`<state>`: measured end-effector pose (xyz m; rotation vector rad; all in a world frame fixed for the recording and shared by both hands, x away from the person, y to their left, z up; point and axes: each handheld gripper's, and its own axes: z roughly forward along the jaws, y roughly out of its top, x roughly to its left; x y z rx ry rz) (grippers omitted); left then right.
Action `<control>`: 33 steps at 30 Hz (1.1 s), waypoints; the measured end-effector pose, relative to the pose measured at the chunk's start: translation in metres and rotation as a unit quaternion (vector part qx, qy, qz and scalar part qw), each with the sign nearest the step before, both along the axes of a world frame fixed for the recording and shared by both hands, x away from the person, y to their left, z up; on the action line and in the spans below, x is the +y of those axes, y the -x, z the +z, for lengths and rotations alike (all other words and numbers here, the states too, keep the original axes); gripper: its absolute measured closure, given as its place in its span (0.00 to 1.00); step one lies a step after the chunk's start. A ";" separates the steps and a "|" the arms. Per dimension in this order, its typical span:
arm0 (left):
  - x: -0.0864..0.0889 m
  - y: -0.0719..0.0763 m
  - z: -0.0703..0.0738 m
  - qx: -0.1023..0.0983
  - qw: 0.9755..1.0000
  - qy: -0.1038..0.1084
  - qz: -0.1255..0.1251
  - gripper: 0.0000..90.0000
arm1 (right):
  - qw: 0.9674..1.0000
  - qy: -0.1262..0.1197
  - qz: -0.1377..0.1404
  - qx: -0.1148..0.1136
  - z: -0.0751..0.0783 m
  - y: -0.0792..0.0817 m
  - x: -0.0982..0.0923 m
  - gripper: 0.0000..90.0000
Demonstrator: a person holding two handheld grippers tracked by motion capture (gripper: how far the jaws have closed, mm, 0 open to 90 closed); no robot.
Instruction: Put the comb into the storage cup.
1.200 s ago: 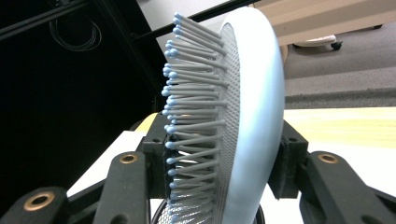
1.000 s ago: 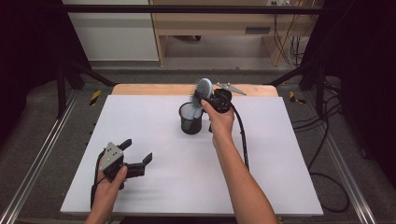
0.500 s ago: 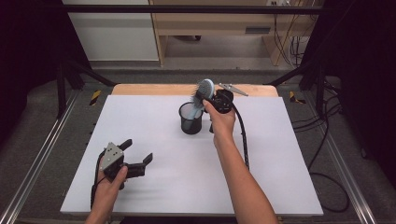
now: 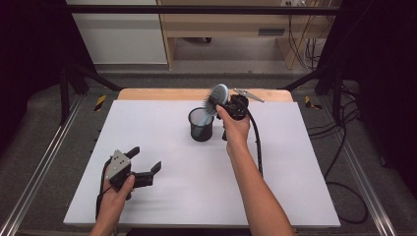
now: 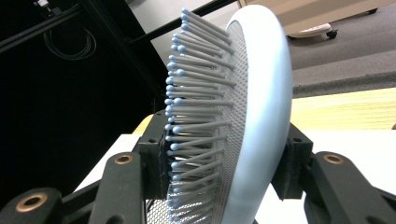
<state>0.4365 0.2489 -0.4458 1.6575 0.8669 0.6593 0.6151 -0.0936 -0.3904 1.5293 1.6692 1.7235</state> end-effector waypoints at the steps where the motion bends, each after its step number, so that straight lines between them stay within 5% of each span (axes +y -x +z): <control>1: 0.000 0.000 0.000 0.000 1.000 0.000 0.000 0.04 | 1.000 0.000 0.000 0.001 0.000 0.000 0.000 0.54; 33: -0.001 0.000 -0.001 0.001 1.000 -0.001 -0.001 0.04 | 1.000 -0.013 -0.004 0.016 -0.003 -0.001 -0.008 0.50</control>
